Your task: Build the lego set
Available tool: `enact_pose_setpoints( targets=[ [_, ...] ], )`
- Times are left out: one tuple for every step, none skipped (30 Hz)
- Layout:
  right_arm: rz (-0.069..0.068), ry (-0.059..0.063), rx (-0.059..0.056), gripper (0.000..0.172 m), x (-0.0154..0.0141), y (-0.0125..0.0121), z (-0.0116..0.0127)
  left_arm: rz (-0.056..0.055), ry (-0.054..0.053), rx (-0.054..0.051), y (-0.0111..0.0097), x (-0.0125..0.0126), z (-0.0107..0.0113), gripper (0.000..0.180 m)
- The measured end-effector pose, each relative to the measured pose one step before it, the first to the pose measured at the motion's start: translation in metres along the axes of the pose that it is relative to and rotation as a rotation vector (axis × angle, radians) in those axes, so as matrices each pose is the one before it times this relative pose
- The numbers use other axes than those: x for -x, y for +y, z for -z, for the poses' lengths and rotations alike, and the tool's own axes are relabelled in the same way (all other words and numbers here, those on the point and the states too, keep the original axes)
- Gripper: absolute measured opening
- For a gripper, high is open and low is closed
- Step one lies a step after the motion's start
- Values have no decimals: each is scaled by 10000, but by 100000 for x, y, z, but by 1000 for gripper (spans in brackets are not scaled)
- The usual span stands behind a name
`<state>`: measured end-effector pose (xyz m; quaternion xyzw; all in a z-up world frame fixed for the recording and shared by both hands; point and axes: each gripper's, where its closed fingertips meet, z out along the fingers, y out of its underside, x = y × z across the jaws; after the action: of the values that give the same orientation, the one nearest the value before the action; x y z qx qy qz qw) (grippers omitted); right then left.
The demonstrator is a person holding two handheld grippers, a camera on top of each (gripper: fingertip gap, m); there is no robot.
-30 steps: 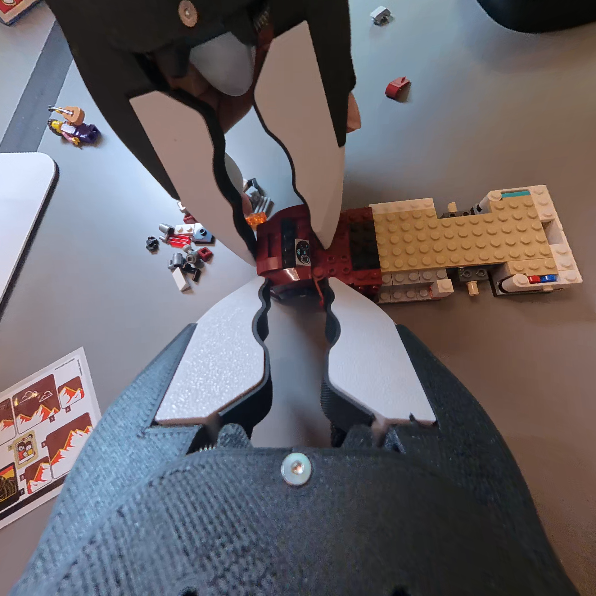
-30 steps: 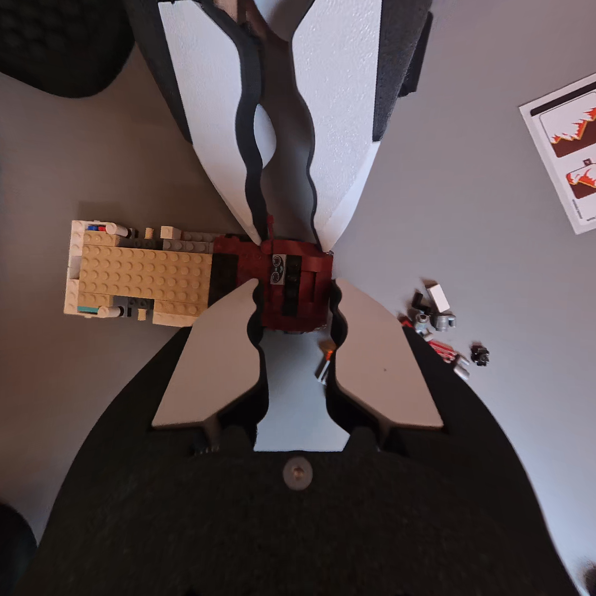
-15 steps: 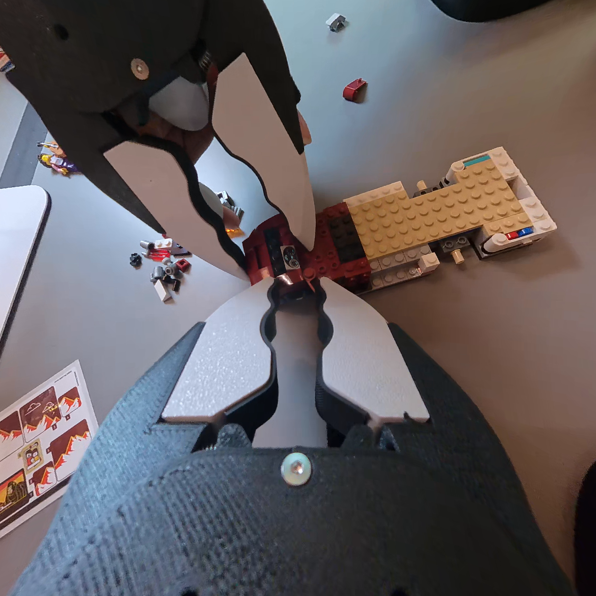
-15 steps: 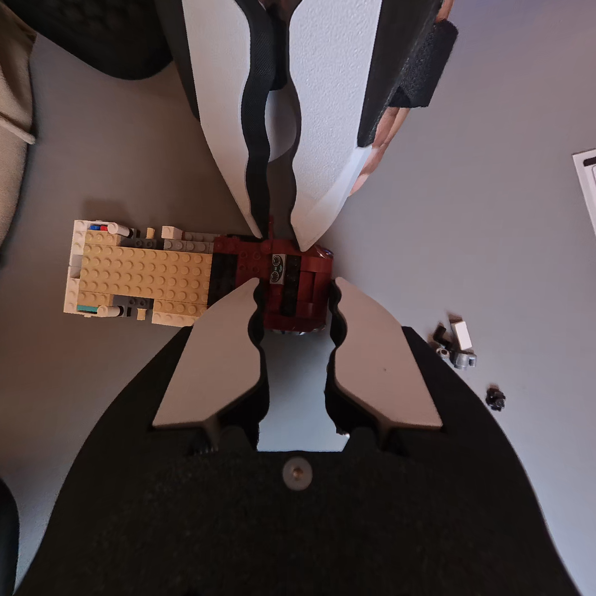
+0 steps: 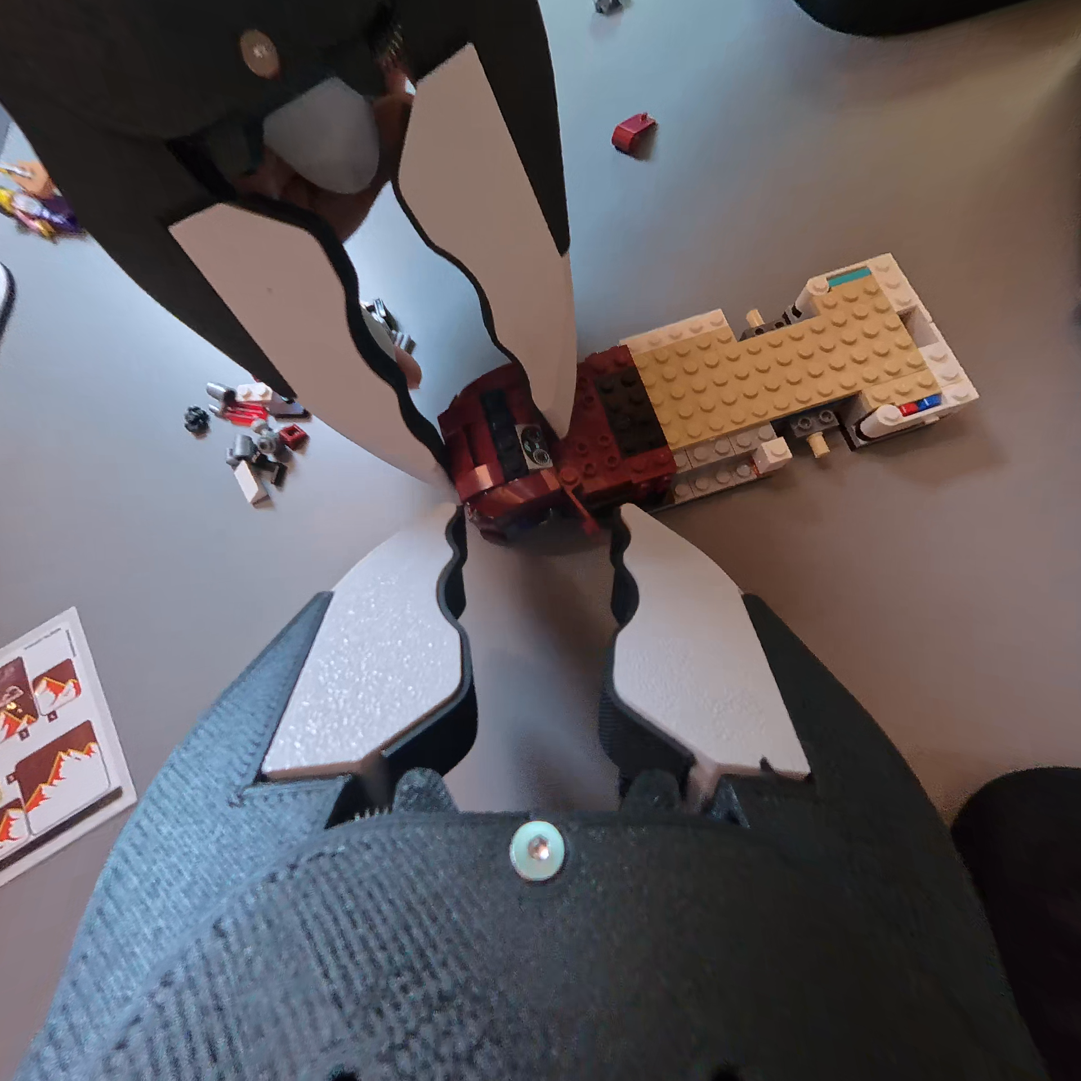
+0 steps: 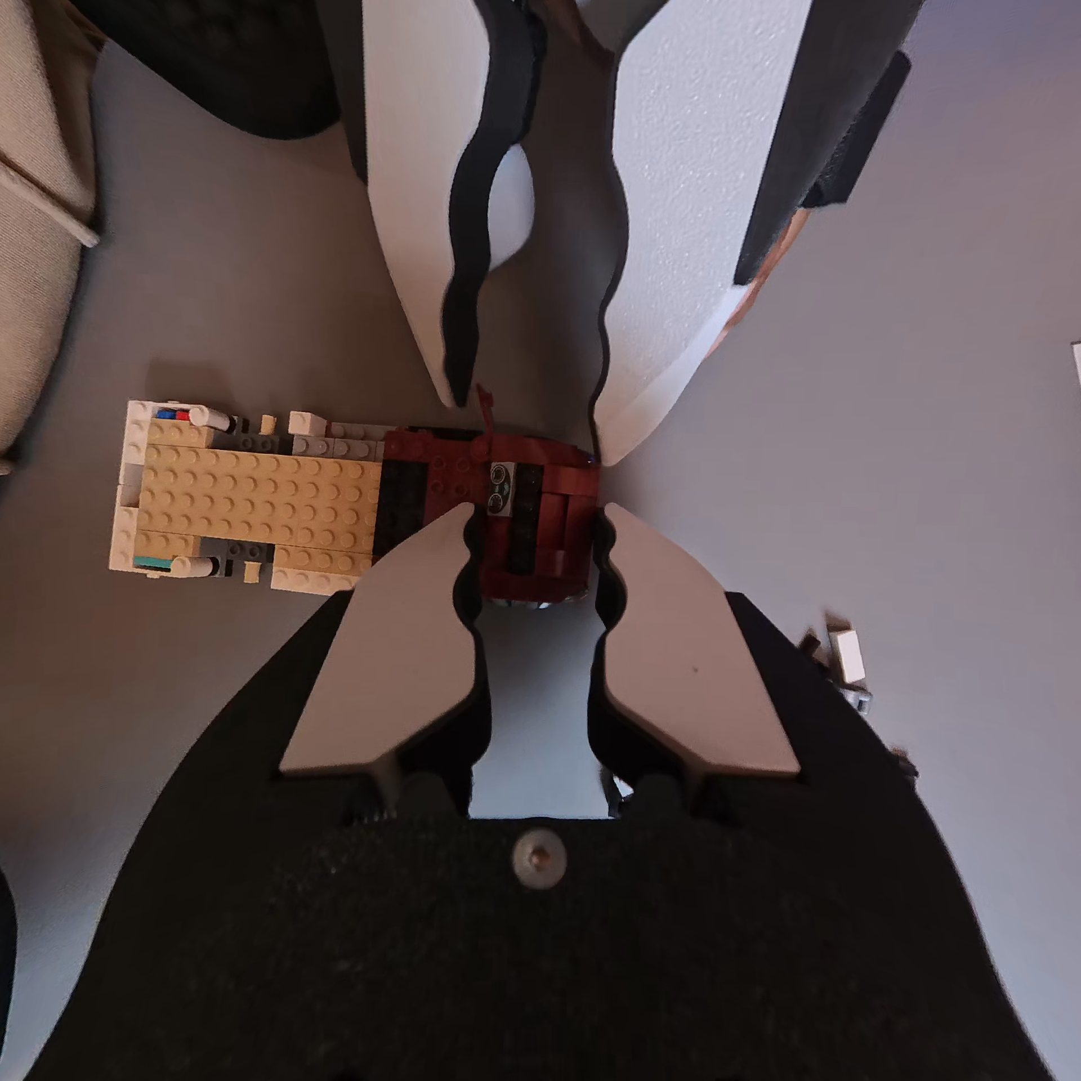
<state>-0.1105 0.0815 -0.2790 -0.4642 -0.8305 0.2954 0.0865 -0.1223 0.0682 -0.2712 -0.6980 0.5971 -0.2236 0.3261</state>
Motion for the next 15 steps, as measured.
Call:
enact_pose_setpoints(
  targets=[
    [12, -11, 11, 36, 17, 0, -4, 60, -72, 155, 257, 53, 55, 49],
    [31, -5, 21, 36, 31, -20, -14, -10, -245, 70, 183, 323, 5, 49],
    [22, 16, 39, 36, 14, -15, -1, 98, 20, -11, 63, -18, -54, 49],
    [21, 17, 37, 36, -3, -3, -2, 176, 126, 45, 90, -142, -107, 48],
    [42, 18, 24, 36, 1, -16, 1, 57, 60, 36, 88, -69, -107, 47],
    [45, 11, 17, 36, 10, -1, 1, -1, 97, 25, 69, -155, -98, 44],
    [32, -8, 14, 36, 23, -10, -14, -43, 81, -20, -13, -132, -53, 42],
    [27, -15, 14, 36, 20, -1, -6, -81, 16, -28, -19, -51, -11, 41],
    [22, -9, 6, 36, -2, -4, -4, -109, 6, -22, -25, -28, 10, 41],
    [15, -13, 2, 36, 9, -9, -7, -79, 19, -20, -8, -16, -6, 40],
    [19, -11, -2, 36, 0, -2, -1, -19, 34, -27, -3, 7, 10, 40],
    [20, -4, 0, 36, -3, 8, 4, -13, 35, -48, -9, 5, 2, 40],
    [14, -1, 6, 36, 7, -1, -4, -40, 27, -79, -16, -18, 19, 38],
    [10, 1, 5, 36, 8, -2, -4, -50, 24, -67, 6, -18, 22, 36],
    [14, 1, 2, 36, 12, 1, -3, -10, 15, -55, -2, 0, 3, 36]
  ],
)
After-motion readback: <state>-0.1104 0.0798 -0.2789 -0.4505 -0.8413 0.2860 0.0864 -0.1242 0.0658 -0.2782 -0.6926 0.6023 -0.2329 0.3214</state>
